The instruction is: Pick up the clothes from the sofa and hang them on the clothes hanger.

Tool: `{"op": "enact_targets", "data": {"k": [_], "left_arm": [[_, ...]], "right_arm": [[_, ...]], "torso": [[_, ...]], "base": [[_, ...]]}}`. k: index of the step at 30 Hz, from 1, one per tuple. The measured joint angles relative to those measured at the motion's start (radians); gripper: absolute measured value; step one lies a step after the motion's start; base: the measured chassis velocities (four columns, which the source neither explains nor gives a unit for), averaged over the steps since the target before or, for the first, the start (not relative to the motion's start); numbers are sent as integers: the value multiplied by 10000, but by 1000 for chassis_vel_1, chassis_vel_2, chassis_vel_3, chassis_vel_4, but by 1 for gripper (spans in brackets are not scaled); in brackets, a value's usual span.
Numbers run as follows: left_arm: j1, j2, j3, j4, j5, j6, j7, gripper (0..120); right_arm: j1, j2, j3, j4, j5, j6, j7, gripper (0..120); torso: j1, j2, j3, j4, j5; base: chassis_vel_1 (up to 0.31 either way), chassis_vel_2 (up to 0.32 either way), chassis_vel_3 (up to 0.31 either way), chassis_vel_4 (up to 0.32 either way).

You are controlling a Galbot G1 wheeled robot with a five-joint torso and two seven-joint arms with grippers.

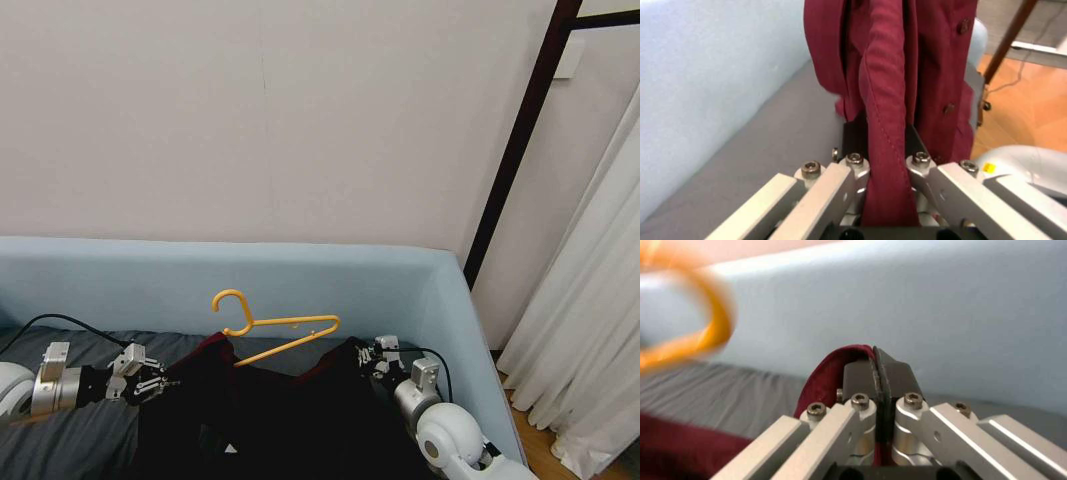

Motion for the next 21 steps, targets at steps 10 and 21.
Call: {"op": "enact_targets", "data": {"k": [10, 21], "left_arm": [[-440, -15, 65, 436, 468, 11, 662, 1], [-547, -298, 311, 147, 901, 37, 89, 1]], "right_arm": [[66, -81, 636, 770, 88, -121, 938, 0], [-250, -248, 680, 2214, -202, 1784, -1067, 0]], "torso": [[0, -1, 1, 1, -1], [0, 0, 0, 0, -1]], "base": [[0, 0, 0, 0], [0, 0, 0, 0]]}}
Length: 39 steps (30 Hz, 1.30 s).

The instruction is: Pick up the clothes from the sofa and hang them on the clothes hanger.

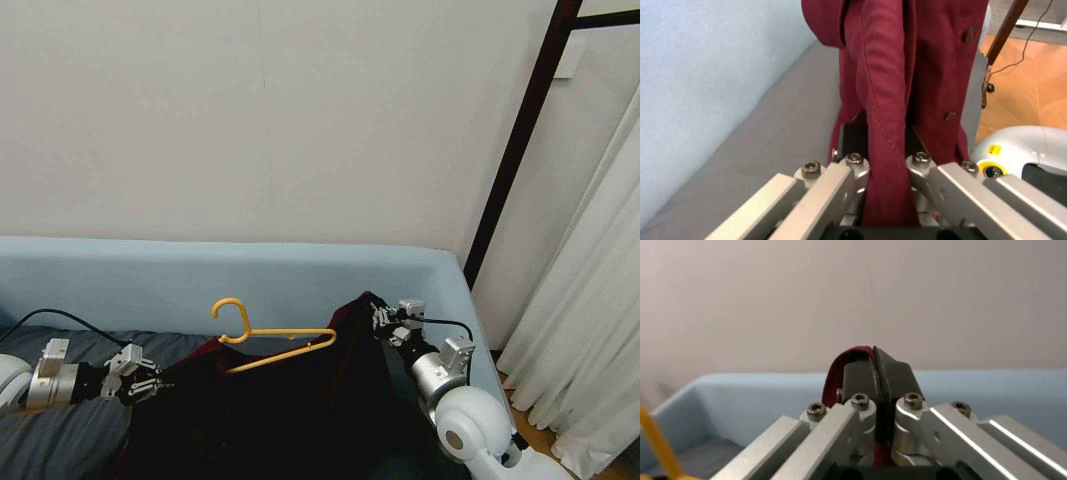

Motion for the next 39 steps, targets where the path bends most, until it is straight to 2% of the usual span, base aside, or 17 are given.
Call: {"op": "enact_targets", "data": {"k": [13, 17, 25, 29, 34, 39], "left_arm": [[-316, -366, 222, 43, 246, -35, -1170, 1], [-424, -468, 232, 76, 85, -42, -1348, 1], [-570, -543, 233, -39, -337, -31, -1413, 1], [-711, -703, 228, -273, -695, -3, -1682, 1], [-1031, -746, 196, -796, -1504, 80, -2109, 1], [-1119, -620, 164, -1154, -1862, 83, -2341, 1]], "right_arm": [[-181, -230, 34, 981, 76, 1312, -1739, 0], [-442, -271, -23, 1130, 159, 1849, -2557, 0], [-811, -330, -367, 965, -299, 2204, -3305, 0], [-1133, -381, -622, 682, -833, 2470, -3951, 0], [-1568, -438, -1070, -201, -2470, 2814, -4509, 0], [-1636, -323, -1250, -680, -3563, 2938, -4563, 0]], "torso": [[0, 0, 0, 0, 0], [0, 0, 0, 0, 0], [0, 0, 0, 1, 0], [0, 1, 0, 0, -1], [0, 0, 0, -1, 0], [0, 1, 0, 0, 1]], "base": [[0, 0, 0, 0], [0, 0, 0, 0], [0, 0, 0, 0], [0, 0, 0, 0], [0, 0, 0, 0], [0, 0, 0, 0]]}}
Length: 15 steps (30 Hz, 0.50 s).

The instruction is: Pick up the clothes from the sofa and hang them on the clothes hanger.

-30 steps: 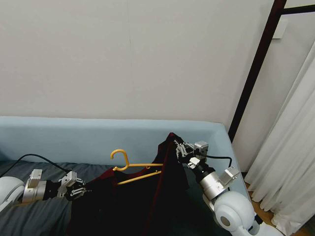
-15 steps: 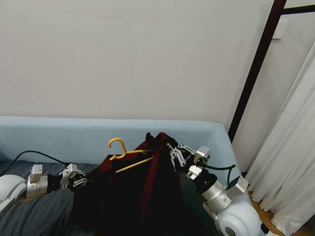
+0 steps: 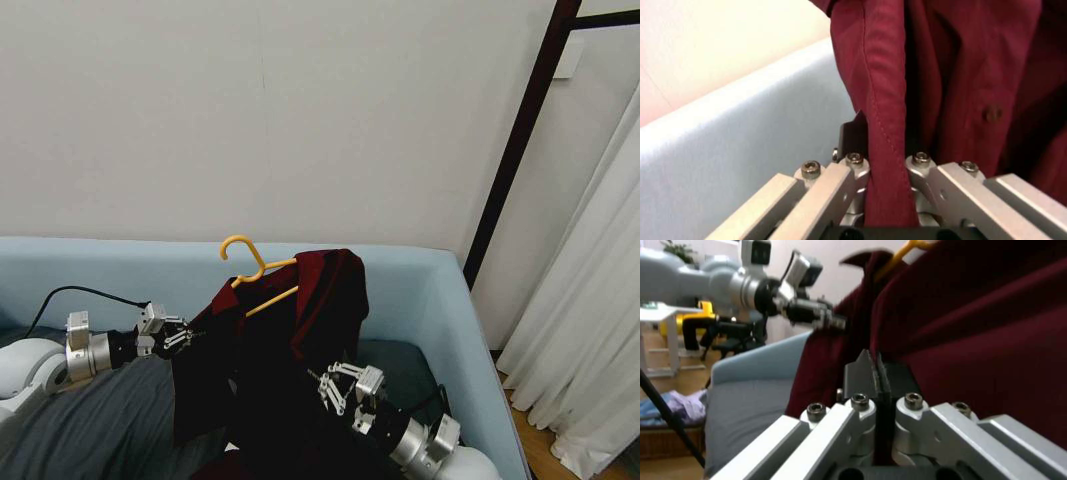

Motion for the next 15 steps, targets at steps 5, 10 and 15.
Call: {"op": "enact_targets", "data": {"k": [5, 10, 15], "left_arm": [[162, 50, -64, -286, -158, -124, -395, 1], [382, 143, -116, -396, -108, -338, -740, 1], [551, 183, -141, -356, 227, -528, -902, 1]], "right_arm": [[-31, -16, 77, -331, -29, 480, -1389, 19], [53, -35, 432, -383, 1604, 799, -3462, 36], [367, 55, 635, -107, 3156, 828, -3107, 55]], "torso": [[0, -1, 0, 1, -1], [0, 0, 0, -1, -1], [0, -1, 0, 2, -3]], "base": [[0, 0, 0, 0], [0, 0, 0, 0], [0, 0, 0, 0]]}}
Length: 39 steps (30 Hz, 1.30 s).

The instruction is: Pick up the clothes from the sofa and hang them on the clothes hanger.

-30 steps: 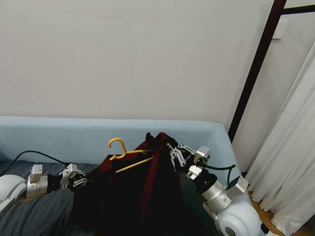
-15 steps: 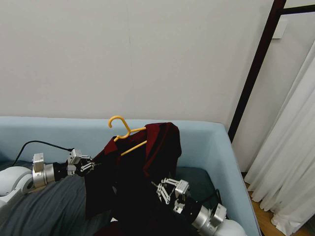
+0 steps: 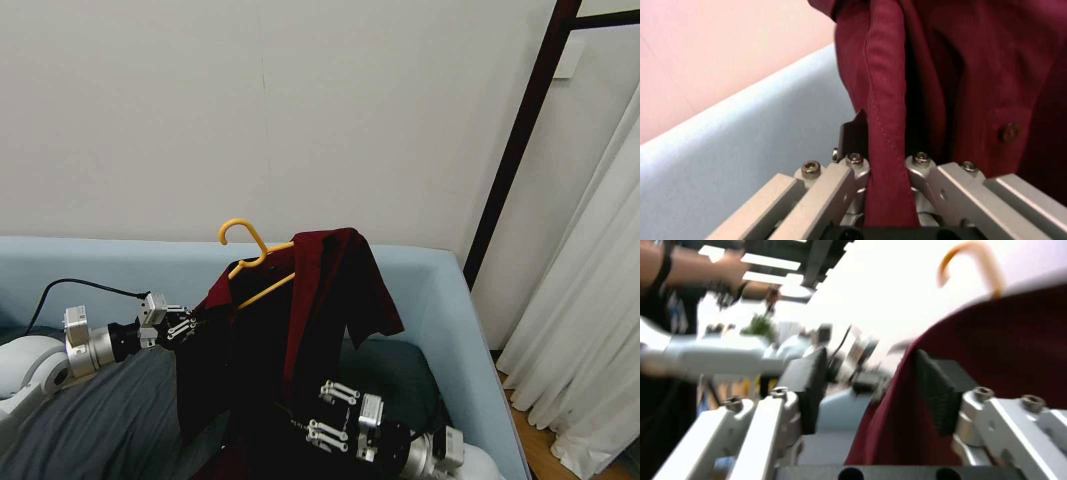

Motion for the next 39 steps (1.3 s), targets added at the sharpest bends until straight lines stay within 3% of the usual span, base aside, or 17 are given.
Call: {"op": "enact_targets", "data": {"k": [4, 7, 11, 16, 19, 23, 26, 27, 29, 31, 36, 39], "left_arm": [[32, -5, -2, 12, 92, -28, -215, 1], [15, -14, -2, 38, 134, -28, -390, 1], [-84, -12, -2, 40, 139, -28, -562, 1], [-157, 5, -34, 29, 99, -27, -660, 1], [-120, 63, -99, -18, 64, -27, -665, 1], [30, 145, -177, -82, 51, -30, -626, 1], [211, 159, -186, -132, 128, -66, -609, 1], [211, 159, -186, -132, 128, -66, -609, 1], [274, 139, -176, -171, 285, -73, -601, 1], [302, 143, -127, -206, 390, -74, -596, 1], [436, 230, -63, -327, 554, -75, -584, 1], [541, 252, -61, -425, 598, -75, -580, 1]], "right_arm": [[61, -56, 63, -2, 523, 114, 116, 67], [-31, -157, 183, -311, -157, 205, -153, 77], [-455, -354, 298, -855, -2346, 228, -695, 94], [-583, -335, 651, -1195, -3735, 145, -1491, 100], [-633, -311, 1110, -1224, -4737, -513, -1582, 100], [-593, -397, 1098, -1112, -4840, -1099, -20, 100], [-352, -347, 520, -652, -3713, -1362, 3037, 100], [-352, -347, 520, -652, -3713, -1362, 3037, 100], [-38, -153, 119, -206, -2356, -1588, 5211, 100], [149, -89, -45, 242, -1234, -1777, 6111, 100], [434, -131, -115, 939, 583, -2524, 6889, 100], [602, -139, -161, 931, 858, -2690, 6935, 100]], "torso": [[0, 1, 0, -1, 1], [0, 0, 0, -1, 0], [0, 0, 0, -5, 1], [0, 0, 0, -3, 3], [0, 0, -1, -4, 2], [0, 0, 0, -3, 2], [0, 0, 0, -2, 1], [0, 0, 0, -2, 1], [0, 0, 0, 2, 1], [0, 0, 0, 0, 1], [0, 0, 0, -3, 0], [0, 0, 0, -3, 1]], "base": [[0, 0, 0, 0], [0, 0, 0, 0], [0, 0, 0, 0], [0, 0, 0, 0], [0, 0, 0, 0], [0, 0, 0, 0], [0, 0, 0, 0], [0, 0, 0, 0], [0, 0, 0, 0], [0, 0, 0, 0], [0, 0, 0, 0], [0, 0, 0, 0]]}}
